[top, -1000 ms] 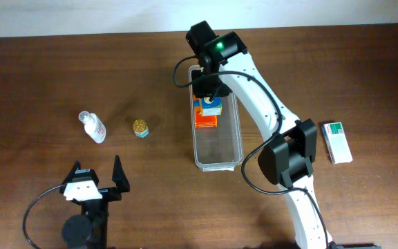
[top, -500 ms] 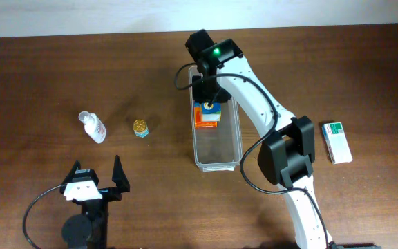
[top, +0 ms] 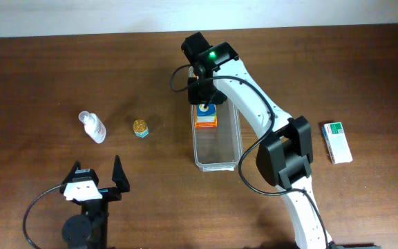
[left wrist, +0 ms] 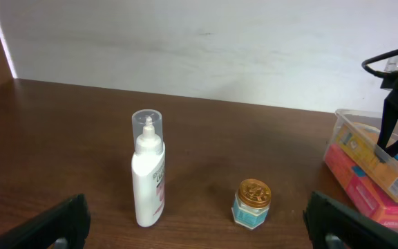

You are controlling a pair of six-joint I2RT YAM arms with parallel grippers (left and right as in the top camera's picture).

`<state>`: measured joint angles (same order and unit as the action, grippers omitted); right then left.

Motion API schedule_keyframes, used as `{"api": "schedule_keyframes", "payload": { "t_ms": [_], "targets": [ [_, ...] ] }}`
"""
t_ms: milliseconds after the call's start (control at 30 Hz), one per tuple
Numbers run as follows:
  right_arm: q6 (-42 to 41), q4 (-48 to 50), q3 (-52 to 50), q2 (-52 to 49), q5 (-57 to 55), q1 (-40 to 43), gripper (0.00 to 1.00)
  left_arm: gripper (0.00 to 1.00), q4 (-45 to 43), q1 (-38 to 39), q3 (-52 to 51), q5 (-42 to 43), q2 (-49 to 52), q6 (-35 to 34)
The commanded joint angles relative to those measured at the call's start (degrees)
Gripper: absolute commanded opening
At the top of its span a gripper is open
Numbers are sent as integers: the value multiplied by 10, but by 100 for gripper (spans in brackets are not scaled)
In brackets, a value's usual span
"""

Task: Pack container
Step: 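Lower the yellow box into the container beside the orange box, then release the yellow box and move the right gripper to the white-green box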

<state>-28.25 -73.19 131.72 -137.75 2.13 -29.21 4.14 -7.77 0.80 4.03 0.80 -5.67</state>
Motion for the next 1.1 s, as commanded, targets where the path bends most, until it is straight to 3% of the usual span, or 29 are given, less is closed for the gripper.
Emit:
{"api": "schedule_keyframes", "payload": {
  "t_ms": [0,133,200,700,1067],
  "targets": [
    [-1,1,-2,7,6,-8,51,99,2,2,-3,-4,-4,-3],
    [10,1,-2,7,5,-8,72,100,2,2,-3,-4,-4,-3],
    [12,1,-2,7,5,-8,76,99,2,2,-3,-4,-4,-3],
    [81,-20,47,65,-3,8,82,99,2,2,-3,-4,-4,-3],
    [156,-109,110,186,-87,106,94,99,2,2,-3,-4,-4,-3]
  ]
}}
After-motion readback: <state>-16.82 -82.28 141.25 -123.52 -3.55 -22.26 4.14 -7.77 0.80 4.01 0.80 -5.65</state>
